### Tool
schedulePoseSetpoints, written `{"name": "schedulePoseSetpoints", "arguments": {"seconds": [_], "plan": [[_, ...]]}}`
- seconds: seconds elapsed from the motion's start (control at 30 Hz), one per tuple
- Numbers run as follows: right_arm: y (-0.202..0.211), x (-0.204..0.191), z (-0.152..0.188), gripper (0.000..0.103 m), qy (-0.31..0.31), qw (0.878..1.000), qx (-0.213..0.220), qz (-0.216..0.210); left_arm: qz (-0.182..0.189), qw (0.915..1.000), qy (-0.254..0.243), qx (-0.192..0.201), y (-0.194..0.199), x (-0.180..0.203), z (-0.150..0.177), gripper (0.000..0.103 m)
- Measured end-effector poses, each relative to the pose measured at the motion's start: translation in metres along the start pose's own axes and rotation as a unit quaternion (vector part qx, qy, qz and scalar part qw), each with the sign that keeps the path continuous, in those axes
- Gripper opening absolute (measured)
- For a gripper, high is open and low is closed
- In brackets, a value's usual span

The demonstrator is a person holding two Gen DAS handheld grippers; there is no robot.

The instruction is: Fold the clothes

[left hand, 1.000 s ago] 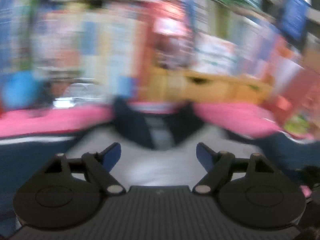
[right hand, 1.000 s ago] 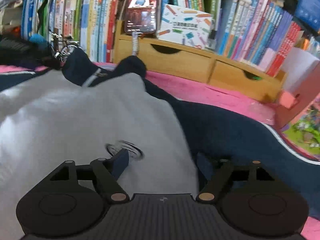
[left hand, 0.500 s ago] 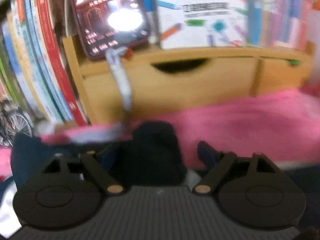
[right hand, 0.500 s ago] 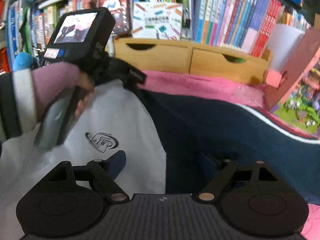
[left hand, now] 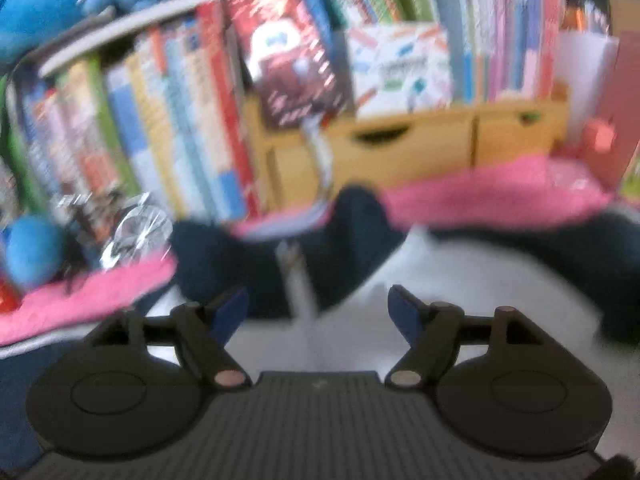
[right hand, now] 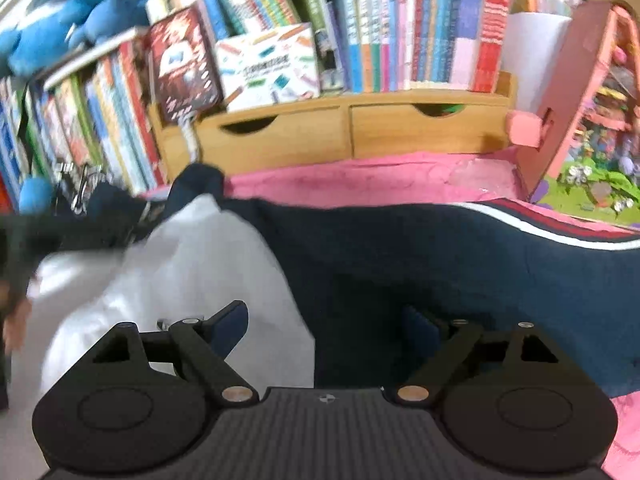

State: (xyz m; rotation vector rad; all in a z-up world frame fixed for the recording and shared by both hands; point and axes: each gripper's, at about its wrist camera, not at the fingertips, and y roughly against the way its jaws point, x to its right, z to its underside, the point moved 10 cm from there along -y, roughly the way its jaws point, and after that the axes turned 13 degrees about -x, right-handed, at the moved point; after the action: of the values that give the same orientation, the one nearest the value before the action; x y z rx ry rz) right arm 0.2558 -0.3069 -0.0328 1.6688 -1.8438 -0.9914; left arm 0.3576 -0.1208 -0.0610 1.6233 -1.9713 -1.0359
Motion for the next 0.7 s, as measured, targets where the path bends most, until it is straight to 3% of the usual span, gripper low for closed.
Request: {"name": "schedulePoseSetpoints", "arguments": {"seconds": [0.13, 0.2, 0.3, 0.4, 0.43, 0.5, 0.57, 0.63, 0.7], "plan": [[0.014, 0.027, -0.012, 0.085, -0.065, 0.997, 0.046, 0.017, -0.005, 0.999, 0.03, -0.032, -0.01, -0.014, 0.014, 0.081], [0.026, 0.046, -0.019, 0.085, -0.108, 0.991, 0.075, 0.029, -0.01, 0.9985, 0.037, -0.037, -0.012, -0.017, 0.012, 0.093], [0.056, 0.094, -0.023, 0.087, -0.202, 0.972, 0.106, 0.054, -0.011, 0.9978, 0.048, -0.044, -0.015, -0.02, 0.009, 0.096], [0.086, 0.157, -0.014, 0.099, -0.259, 0.955, 0.12, 0.082, 0.009, 0.9963, 0.067, -0.053, -0.019, -0.026, 0.01, 0.099], [0.095, 0.178, -0.011, 0.103, -0.271, 0.95, 0.121, 0.097, 0.013, 0.9957, 0.073, -0.055, -0.02, -0.028, 0.011, 0.1], [0.1, 0.226, 0.001, 0.103, -0.263, 0.944, 0.098, 0.173, 0.013, 0.9955, 0.075, -0.056, -0.02, -0.028, 0.013, 0.1], [0.098, 0.276, 0.016, 0.103, -0.277, 0.927, 0.076, 0.243, 0.011, 0.9956, 0.074, -0.056, -0.019, -0.027, 0.014, 0.101], [0.087, 0.319, 0.032, 0.103, -0.307, 0.916, 0.051, 0.252, 0.014, 0.9952, 0.077, -0.058, -0.02, -0.028, 0.015, 0.101], [0.074, 0.341, 0.039, 0.103, -0.326, 0.917, 0.049, 0.224, 0.012, 0.9954, 0.076, -0.058, -0.02, -0.028, 0.015, 0.102]]}}
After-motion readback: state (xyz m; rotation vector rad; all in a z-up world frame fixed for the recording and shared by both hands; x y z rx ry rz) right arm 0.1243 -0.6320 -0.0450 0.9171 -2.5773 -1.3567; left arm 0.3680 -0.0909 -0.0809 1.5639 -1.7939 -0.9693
